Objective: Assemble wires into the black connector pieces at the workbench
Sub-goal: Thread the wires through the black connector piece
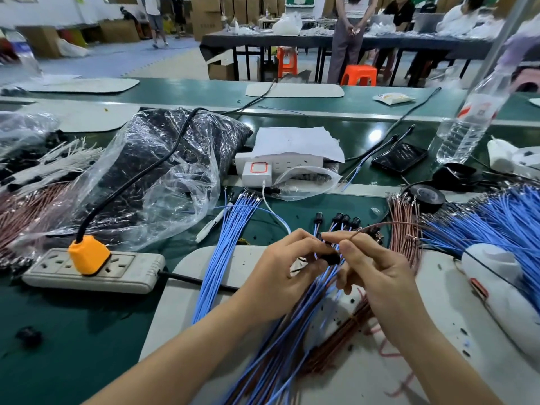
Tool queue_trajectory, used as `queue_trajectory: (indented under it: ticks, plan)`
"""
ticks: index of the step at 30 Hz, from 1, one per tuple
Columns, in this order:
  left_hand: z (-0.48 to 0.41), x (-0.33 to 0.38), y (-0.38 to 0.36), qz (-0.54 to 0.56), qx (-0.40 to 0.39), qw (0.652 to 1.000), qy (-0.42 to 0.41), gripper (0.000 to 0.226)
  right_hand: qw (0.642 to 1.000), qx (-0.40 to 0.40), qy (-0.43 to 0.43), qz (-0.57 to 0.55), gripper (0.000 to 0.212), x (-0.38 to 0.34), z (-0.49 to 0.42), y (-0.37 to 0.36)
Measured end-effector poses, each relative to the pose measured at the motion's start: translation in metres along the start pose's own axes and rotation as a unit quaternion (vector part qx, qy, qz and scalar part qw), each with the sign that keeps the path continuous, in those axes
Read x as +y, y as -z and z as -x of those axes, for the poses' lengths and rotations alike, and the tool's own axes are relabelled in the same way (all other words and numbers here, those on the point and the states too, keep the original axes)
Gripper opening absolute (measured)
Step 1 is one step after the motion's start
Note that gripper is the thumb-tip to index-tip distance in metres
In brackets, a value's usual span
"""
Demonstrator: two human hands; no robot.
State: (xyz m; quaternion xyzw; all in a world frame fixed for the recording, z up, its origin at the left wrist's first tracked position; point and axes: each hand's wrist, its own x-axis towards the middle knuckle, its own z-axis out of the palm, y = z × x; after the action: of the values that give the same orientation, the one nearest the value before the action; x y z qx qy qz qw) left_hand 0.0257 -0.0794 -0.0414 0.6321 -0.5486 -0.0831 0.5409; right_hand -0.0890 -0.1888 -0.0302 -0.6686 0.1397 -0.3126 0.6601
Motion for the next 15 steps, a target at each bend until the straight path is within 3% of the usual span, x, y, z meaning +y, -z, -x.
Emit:
queue_trajectory:
  ticks: [5,15]
  plan:
    - [-0.0013,0.0009,0.0011,0.063,0.010,0.998,0.016,0.020,0.998,-0.046,-0.052,-0.007,0.032,0.0014,0.0002,0.0026]
    - [0.0007,-0.0065,0.0000,0.128,0.004,0.991,0.036,0.017,0.993,0.006,0.008,0.120,0.016,0.0061,-0.0015,0.0042]
